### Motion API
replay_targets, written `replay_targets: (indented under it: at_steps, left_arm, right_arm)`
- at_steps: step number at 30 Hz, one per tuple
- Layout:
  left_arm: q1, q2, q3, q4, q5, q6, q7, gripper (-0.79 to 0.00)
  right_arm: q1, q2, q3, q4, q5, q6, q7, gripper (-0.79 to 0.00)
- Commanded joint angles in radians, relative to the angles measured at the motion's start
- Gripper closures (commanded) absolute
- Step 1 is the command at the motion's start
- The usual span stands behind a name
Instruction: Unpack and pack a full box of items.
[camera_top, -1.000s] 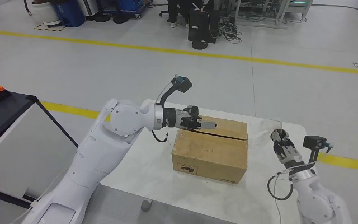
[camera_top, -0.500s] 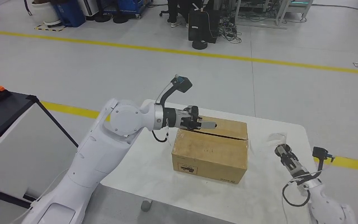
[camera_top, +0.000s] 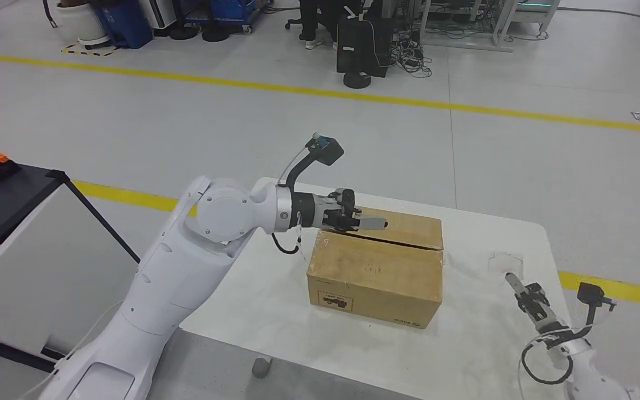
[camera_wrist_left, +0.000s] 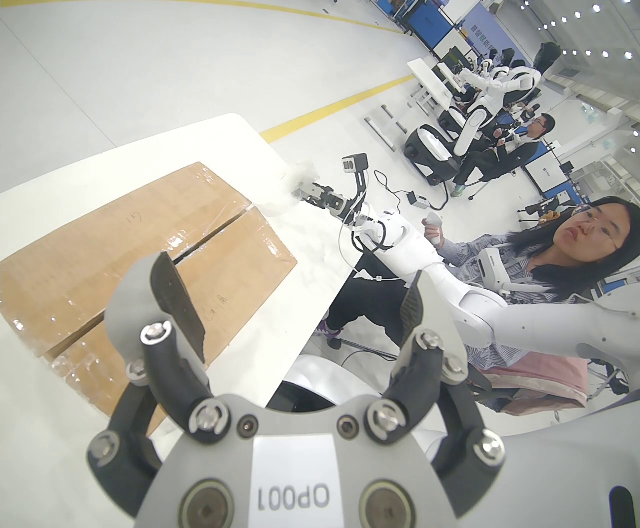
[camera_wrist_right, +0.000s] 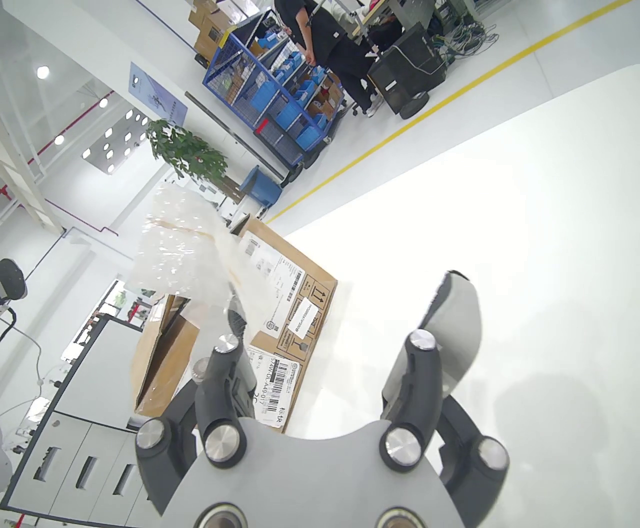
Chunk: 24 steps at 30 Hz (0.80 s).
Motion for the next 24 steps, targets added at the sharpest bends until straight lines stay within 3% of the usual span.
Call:
replay_targets:
  at_steps: [1,13,24]
  left_arm:
    - [0.000,0.000,0.000,0.000,0.000,0.000,0.000,-0.785]
    - [0.000,0.000,0.000,0.000,0.000,0.000,0.000,-0.785]
    - [0.000,0.000,0.000,0.000,0.000,0.000,0.000,-0.785]
  right_arm:
    - [-0.002,0.003,0.014,0.012,0.010,-0.006,-0.003,-0.785]
    - [-0.006,0.023,0.080,0.073,0.106,-0.070,0.032,-0.785]
    - [-0.006,0.039,0.149,0.139,0.132,-0.061,-0.003,-0.785]
